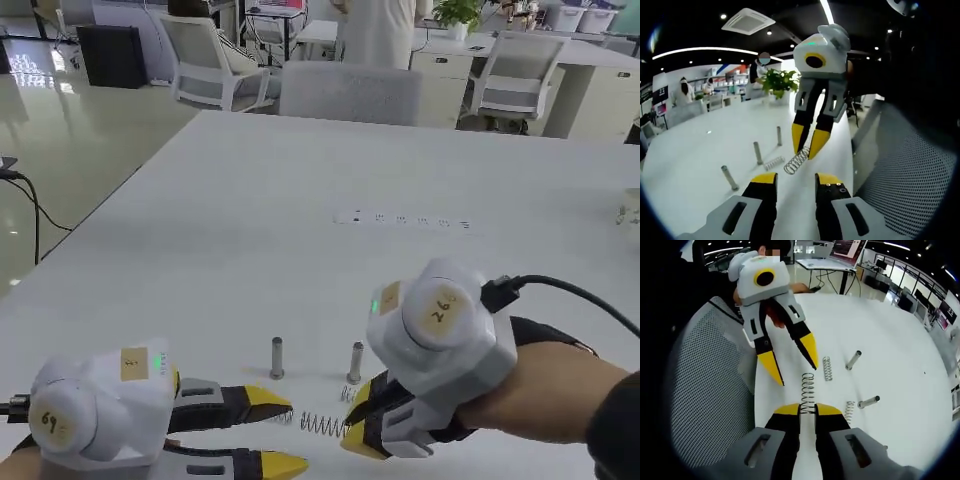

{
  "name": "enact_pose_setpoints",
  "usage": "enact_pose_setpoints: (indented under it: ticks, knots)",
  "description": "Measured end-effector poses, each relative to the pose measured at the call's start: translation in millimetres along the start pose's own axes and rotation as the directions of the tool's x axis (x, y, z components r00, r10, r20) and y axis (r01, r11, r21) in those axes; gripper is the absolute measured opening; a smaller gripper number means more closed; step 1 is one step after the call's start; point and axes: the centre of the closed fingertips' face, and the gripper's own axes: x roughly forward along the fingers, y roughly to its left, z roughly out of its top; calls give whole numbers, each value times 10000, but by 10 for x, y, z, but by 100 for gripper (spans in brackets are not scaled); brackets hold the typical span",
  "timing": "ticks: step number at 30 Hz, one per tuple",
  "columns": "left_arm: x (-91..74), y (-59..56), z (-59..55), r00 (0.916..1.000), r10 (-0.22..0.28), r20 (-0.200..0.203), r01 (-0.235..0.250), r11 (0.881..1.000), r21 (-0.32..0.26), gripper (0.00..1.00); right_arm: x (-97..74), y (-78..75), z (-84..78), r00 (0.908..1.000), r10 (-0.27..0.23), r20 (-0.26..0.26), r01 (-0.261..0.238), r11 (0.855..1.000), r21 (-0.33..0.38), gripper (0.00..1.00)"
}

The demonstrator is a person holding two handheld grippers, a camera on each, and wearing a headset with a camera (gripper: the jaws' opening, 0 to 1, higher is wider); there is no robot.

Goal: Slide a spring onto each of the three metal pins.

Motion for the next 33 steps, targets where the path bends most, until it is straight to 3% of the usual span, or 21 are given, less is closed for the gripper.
enact_pose_setpoints:
  ticks: [10, 20, 26, 33]
  knots:
    - [35, -65, 32, 9995, -314, -2, 314, 9992, 251, 13, 21, 91, 32, 9990, 416, -172, -428, 9964, -730, 8]
    - [55, -135, -14, 9977, -620, -269, 631, 9972, 410, 4, 24, 172, -2, 9961, 765, -437, -819, 9868, -1395, 8]
    - [58, -133, -47, 9970, -595, -487, 620, 9967, 517, 3, -5, 171, 37, 9961, 815, -335, -852, 9879, -1298, 8]
    - [55, -121, -36, 9975, -538, -453, 563, 9969, 558, 3, -73, 164, 120, 9961, 877, -8, -875, 9926, -837, 8]
